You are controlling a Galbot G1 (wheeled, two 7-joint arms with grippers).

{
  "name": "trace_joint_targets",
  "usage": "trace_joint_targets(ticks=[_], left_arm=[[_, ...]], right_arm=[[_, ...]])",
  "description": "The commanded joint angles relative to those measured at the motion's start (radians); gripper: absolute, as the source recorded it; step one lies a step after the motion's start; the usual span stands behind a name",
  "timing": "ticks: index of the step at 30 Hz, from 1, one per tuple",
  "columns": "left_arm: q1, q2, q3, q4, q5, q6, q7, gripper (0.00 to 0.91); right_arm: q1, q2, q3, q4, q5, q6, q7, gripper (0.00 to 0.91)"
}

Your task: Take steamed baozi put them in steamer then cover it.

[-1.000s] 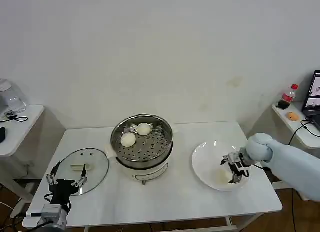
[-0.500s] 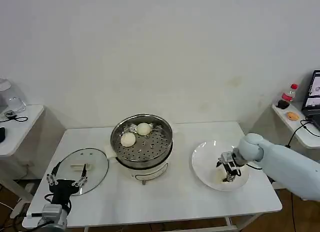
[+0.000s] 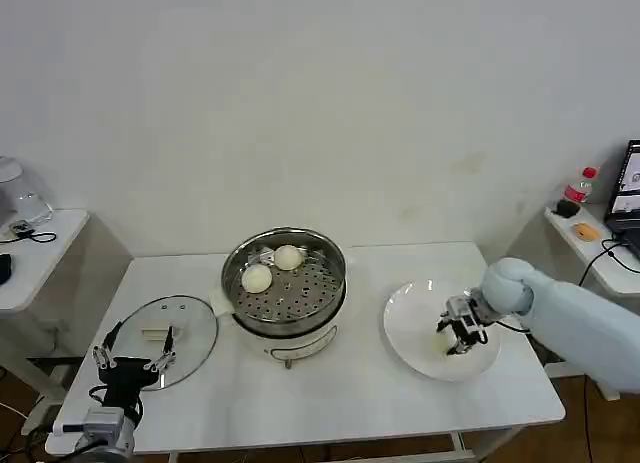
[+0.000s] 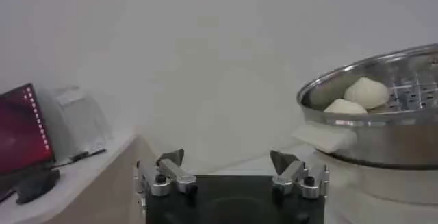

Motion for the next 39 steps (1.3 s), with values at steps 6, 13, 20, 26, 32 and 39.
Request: trace_joint_targets(ticks=[6,13,20,26,32,39], left_arm=[[-0.002,0.004,-0.009,0.004,-0.009,0.0,0.0,0.907],[-0.006,0.007,-0.019,0.002,-0.019,0.002,-0.001,0.907],[-0.004,0.017,-0.038,-0.008,-0.033,0.008,-0.001,0.907],[0.004,0.012,-0.044,-0.023,-0.033,0.009,0.0,0.907],[0.008,0.006,-0.052,-0.035,-0.032,0.011,0.0,0.907],[0.015,-0.003,-0.068,-0.042,-0.039,0.009,0.001,0.907]], right_arm=[[0.462,0.123,-0.096,-0.094,0.15,0.01,-0.019,0.605],[0.611,0.273,-0.156,-0.112,0.218,-0.008,-0.01,0.605],[0.627,0.465,-0.221,-0.077,0.265,-0.027,0.009,0.605],[0.567,0.563,-0.259,-0.067,0.265,-0.008,0.02,0.605],[0.495,0.618,-0.298,-0.077,0.233,0.064,0.024,0.605],[0.427,0.652,-0.32,-0.109,0.172,0.129,0.017,0.605]])
